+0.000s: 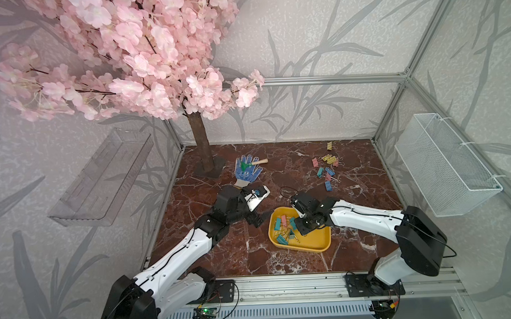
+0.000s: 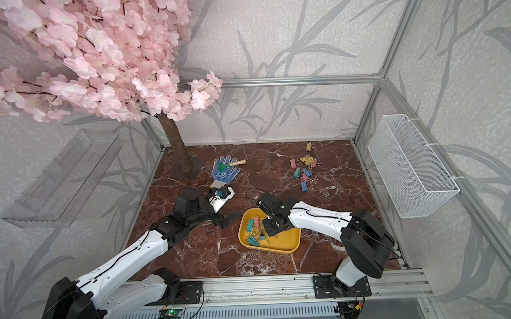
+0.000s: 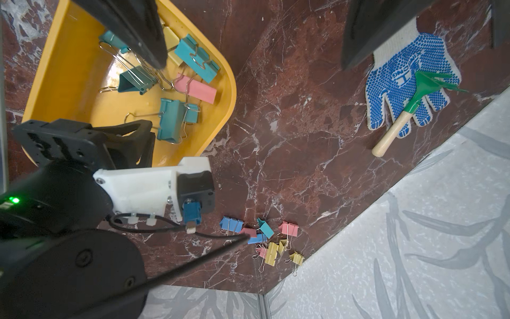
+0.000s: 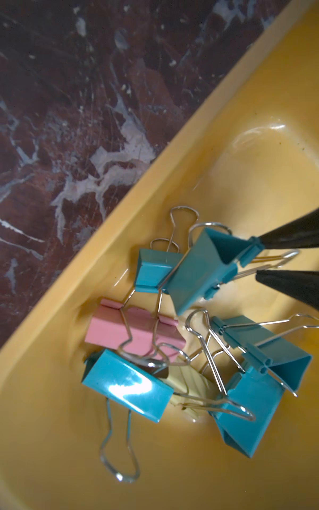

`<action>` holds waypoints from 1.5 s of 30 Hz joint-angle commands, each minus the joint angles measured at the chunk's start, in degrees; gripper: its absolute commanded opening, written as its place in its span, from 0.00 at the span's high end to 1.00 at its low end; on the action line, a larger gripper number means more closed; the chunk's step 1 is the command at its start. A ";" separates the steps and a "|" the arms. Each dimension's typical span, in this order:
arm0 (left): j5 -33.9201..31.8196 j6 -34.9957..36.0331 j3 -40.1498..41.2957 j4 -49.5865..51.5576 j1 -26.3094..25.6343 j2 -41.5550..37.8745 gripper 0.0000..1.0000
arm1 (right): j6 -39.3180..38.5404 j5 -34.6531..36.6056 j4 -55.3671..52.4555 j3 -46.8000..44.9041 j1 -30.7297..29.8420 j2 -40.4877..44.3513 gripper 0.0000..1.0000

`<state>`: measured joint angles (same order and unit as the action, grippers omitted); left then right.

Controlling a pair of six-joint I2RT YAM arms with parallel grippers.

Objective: Put the binder clips in the storage box
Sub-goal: Place the binder clip in the storage box, then pick up the binder clip at the center of the board.

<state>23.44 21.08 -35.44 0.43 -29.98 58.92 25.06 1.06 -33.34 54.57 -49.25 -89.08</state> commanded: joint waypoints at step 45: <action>-0.59 1.39 0.83 -0.17 -1.40 -0.86 0.00 | 12.91 -23.41 28.92 7.35 49.96 -16.71 0.81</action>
<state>23.38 21.50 -35.07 0.40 -31.14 58.67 38.11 -20.99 -5.65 61.21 0.51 -106.17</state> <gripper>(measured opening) 0.999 0.203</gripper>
